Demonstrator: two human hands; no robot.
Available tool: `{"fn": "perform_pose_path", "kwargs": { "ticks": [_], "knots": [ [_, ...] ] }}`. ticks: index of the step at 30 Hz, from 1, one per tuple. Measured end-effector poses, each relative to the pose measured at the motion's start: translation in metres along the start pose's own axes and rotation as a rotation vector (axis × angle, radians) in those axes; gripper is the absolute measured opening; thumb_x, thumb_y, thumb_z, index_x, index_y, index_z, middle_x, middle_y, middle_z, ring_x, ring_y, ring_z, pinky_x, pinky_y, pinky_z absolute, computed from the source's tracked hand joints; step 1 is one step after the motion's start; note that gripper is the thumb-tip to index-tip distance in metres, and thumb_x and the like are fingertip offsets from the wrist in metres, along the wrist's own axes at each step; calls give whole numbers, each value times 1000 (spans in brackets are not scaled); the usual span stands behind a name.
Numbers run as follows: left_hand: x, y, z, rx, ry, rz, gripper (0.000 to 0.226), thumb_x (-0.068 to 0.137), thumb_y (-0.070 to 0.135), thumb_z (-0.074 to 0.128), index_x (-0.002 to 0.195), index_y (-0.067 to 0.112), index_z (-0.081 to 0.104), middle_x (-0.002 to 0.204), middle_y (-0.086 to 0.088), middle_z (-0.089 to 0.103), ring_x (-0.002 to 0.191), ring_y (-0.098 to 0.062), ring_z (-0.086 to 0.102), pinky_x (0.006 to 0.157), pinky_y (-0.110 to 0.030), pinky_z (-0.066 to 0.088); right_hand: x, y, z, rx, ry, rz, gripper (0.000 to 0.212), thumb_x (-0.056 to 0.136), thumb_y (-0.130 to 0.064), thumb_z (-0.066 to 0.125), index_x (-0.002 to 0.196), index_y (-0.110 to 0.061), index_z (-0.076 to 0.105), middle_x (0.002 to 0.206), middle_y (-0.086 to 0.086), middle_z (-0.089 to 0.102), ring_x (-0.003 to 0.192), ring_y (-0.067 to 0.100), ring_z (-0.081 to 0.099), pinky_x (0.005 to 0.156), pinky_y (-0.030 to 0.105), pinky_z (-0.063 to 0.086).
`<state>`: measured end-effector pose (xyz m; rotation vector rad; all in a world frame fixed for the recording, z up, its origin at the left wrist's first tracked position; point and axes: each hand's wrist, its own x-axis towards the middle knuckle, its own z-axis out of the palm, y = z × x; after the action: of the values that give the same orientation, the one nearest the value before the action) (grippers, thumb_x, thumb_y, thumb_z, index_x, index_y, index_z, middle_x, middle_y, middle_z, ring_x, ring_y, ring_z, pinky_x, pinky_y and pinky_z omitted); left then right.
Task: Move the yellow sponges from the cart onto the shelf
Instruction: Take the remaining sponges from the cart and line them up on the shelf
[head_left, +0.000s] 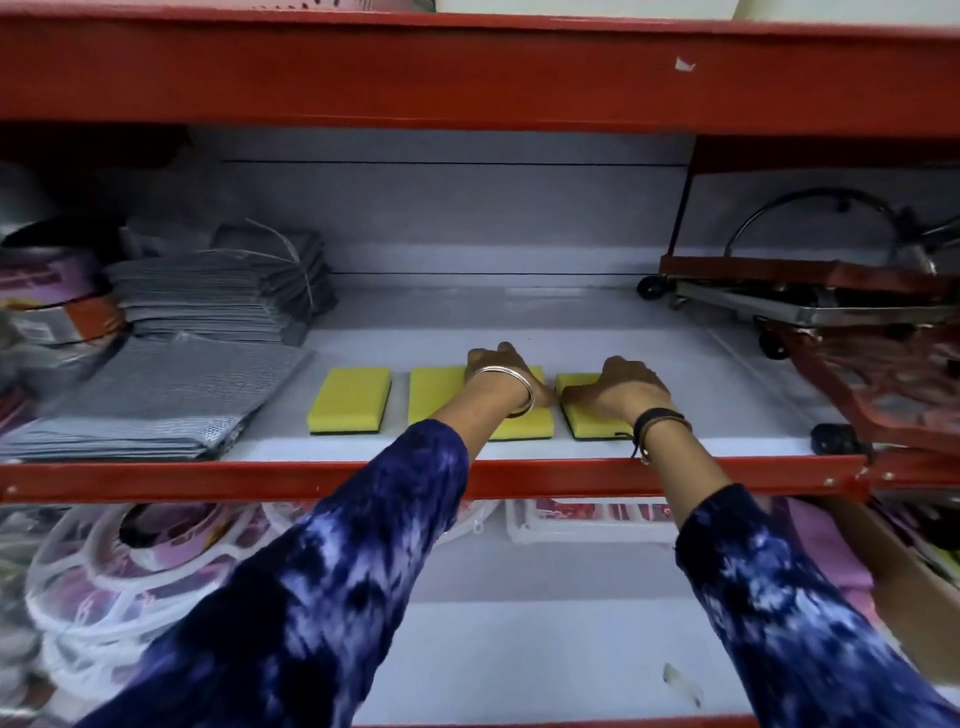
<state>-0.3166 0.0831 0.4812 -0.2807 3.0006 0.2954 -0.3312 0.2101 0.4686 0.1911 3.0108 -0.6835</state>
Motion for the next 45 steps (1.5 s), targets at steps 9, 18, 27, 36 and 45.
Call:
{"fn": "perform_pose_path", "kwargs": {
  "ticks": [9,18,27,36,45],
  "knots": [
    [4,-5,-5,5,98,124,58,90,40,58,132,2,46,141,-20,40,126,-37,48,101,-41,44,10,16,-1,-12,48,-95,68,92,-60,40,143,-15,40,149,15,37,137,35,34,111,45,33],
    [-6,-15,2,126,-3,317,45,92,30,59,128,3,58,137,-17,54,127,-32,50,109,-38,42,1,32,-5,-15,-75,-215,46,94,-33,54,138,-17,51,148,11,42,136,29,39,113,33,31],
    [-28,-22,10,94,44,409,47,90,28,62,133,9,56,142,-8,54,132,-28,46,112,-34,37,-19,38,-2,40,-53,-238,48,89,-33,62,133,-14,57,143,9,51,133,27,45,111,33,36],
    [-42,-25,14,90,61,424,46,91,28,60,133,10,56,142,-8,53,133,-28,46,113,-35,37,-35,41,-5,1,-68,-269,46,90,-28,60,134,-16,56,142,9,52,131,28,46,110,35,38],
    [-48,-52,4,-148,209,426,30,89,16,60,117,9,68,131,-10,62,125,-25,54,107,-29,38,-48,20,2,5,169,-237,51,88,-37,62,133,-15,55,138,17,49,126,37,49,104,42,43]
  ]
}}
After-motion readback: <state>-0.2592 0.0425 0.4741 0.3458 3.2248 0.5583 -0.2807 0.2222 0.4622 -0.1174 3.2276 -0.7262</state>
